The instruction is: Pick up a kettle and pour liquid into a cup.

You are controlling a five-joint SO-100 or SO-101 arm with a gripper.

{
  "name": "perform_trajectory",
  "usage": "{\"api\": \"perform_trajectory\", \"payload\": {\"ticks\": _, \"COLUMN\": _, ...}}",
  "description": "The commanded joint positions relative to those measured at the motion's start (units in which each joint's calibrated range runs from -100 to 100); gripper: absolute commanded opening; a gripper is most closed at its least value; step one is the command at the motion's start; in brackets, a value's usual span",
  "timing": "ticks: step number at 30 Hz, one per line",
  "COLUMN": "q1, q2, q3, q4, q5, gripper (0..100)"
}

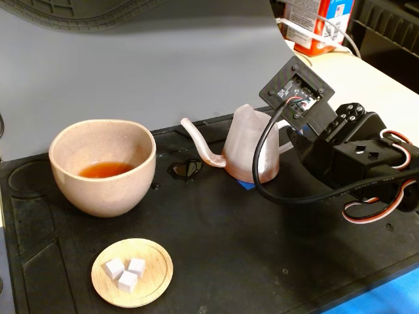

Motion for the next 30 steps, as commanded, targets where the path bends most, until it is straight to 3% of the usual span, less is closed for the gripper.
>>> {"api": "perform_trajectory", "payload": {"ticks": 1, "q1": -0.41, "q2": -0.34, "q3": -1.52, "q4": -1.09, "q5": 1.86, "gripper": 1}}
{"api": "perform_trajectory", "payload": {"ticks": 16, "q1": -0.41, "q2": -0.34, "q3": -1.7, "q4": -1.09, "q5": 1.81, "gripper": 1}}
{"api": "perform_trajectory", "payload": {"ticks": 24, "q1": -0.41, "q2": -0.25, "q3": -1.25, "q4": -0.32, "q5": 1.81, "gripper": 15}}
{"api": "perform_trajectory", "payload": {"ticks": 30, "q1": -0.49, "q2": -0.25, "q3": -1.25, "q4": -0.23, "q5": 1.81, "gripper": 17}}
